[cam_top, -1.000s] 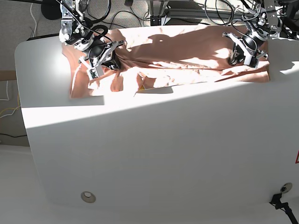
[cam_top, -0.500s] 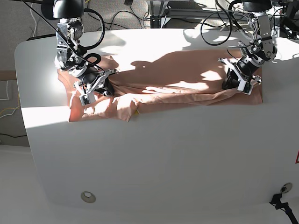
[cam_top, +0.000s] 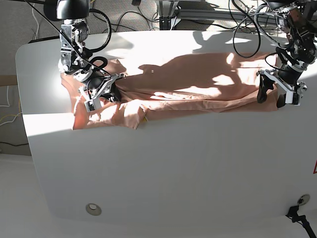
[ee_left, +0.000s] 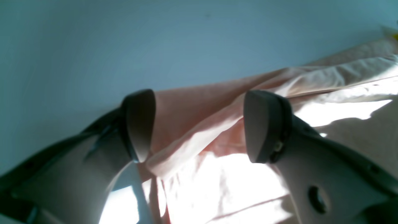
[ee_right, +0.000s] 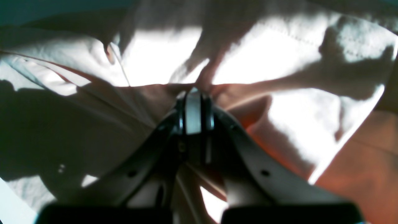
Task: Fold the T-shirt properly
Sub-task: 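Pull the folded shirt edge with both grippers to flatten it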
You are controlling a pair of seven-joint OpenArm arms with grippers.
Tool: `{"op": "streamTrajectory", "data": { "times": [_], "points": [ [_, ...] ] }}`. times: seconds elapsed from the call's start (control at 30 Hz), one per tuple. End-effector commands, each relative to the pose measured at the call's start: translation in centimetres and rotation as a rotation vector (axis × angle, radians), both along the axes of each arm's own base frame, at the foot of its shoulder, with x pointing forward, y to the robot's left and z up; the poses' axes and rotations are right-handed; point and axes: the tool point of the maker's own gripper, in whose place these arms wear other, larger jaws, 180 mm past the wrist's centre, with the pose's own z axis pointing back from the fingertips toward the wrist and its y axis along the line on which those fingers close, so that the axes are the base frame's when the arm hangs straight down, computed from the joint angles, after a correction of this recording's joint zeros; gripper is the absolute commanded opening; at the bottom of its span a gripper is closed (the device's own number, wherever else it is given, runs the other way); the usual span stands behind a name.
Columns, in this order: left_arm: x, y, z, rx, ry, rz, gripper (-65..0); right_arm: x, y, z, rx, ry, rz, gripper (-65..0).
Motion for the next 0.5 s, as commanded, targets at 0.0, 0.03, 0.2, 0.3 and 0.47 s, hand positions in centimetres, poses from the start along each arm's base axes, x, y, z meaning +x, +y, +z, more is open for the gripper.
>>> {"op": "streamTrajectory", "data": {
  "times": [0.0, 0.03, 0.2, 0.3, 0.47],
  "points": [
    [-0.1, 2.1, 0.4, -0.020, -0.006, 0.059, -23.1, -0.6, -1.1, -1.2, -0.072, 0.062, 0.001, -65.0],
    [-0.3, 3.0, -0.1, -0.033, 0.013, 0.087, -23.1, -0.6, -1.1, -1.2, -0.072, 0.062, 0.001, -65.0],
    [-3.4, 6.8, -3.6, -0.081, 0.140, 0.226, -23.1, -0.6, -1.0, -1.2, -0.070, 0.060, 0.001, -65.0],
    [-4.6, 7.2, -5.4, -0.105, 0.203, 0.250, -23.1, -0.6, -1.0, -1.2, -0.070, 0.062, 0.001, -65.0],
    [-5.1, 5.6, -7.2, -0.130, 0.260, 0.216, -23.1, -0.6, -1.0, -1.2, -0.069, 0.062, 0.000, -65.0]
  ]
}}
